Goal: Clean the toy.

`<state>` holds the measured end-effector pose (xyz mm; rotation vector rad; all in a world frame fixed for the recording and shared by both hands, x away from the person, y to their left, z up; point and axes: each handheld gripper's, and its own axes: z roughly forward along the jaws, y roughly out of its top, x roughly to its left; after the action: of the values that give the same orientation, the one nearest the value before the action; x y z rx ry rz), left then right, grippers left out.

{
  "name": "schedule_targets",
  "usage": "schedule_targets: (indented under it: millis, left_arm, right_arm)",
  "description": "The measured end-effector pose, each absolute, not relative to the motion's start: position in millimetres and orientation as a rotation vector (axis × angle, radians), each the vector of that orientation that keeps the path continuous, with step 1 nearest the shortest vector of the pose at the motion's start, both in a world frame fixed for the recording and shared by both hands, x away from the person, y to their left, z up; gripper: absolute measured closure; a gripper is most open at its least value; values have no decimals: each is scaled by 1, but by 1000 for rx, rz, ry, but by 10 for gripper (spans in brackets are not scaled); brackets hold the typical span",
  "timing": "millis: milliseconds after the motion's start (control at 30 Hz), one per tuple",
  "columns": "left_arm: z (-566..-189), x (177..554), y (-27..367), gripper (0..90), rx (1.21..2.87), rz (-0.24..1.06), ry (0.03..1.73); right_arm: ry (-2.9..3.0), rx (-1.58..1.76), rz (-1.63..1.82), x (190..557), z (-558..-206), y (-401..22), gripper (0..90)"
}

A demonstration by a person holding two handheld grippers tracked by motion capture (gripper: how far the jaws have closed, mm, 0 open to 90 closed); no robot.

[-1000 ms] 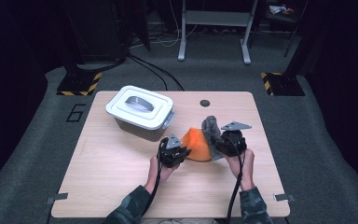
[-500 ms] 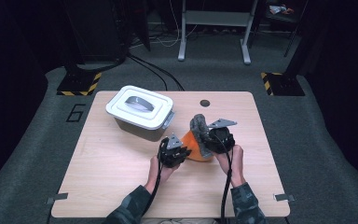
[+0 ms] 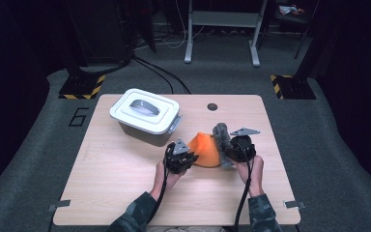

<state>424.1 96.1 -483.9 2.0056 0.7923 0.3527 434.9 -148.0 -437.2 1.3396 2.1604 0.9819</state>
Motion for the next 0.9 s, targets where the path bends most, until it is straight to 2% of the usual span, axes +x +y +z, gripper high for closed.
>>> schedule_targets:
  millis: [567,700,900]
  left_arm:
    - [-485,426,98,801,2003,343,799]
    - [-484,426,99,801,2003,336,802]
    - [-484,426,99,800,2002,334,801]
  right_arm:
    - [2177,1576,912,452,-498,-171,704]
    - [2163,1559,909,451,-493,-175,704]
    - [2087,1480,983,432,-456,-177,704]
